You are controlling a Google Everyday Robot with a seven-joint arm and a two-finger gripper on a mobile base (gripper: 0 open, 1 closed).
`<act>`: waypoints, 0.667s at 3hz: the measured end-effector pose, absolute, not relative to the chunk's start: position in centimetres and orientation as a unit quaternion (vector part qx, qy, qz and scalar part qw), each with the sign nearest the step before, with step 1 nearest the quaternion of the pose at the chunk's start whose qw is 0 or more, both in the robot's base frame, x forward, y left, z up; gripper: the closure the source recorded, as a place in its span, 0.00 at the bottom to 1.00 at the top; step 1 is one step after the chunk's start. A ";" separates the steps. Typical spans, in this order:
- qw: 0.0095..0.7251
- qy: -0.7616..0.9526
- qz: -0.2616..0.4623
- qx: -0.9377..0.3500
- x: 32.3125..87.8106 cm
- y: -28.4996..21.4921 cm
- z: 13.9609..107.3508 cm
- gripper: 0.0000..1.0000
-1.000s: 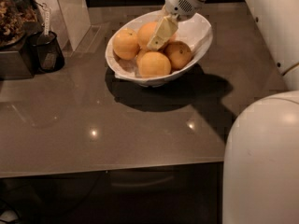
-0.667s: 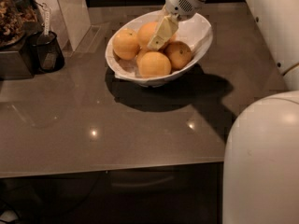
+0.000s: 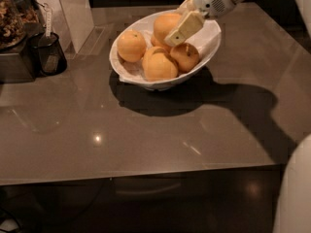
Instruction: Pick orange from white bowl
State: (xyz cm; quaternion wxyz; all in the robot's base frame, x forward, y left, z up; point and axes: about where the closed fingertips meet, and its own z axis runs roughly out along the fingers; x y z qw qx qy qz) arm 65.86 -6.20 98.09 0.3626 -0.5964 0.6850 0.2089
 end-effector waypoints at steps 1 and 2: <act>0.444 0.651 0.233 -0.569 62.9 -9.1 101.7 1.00; 0.500 0.635 0.252 -0.533 58.8 -10.6 103.5 1.00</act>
Offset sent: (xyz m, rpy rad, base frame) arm -0.1369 -0.1246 0.0507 0.4274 -0.1814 -0.2139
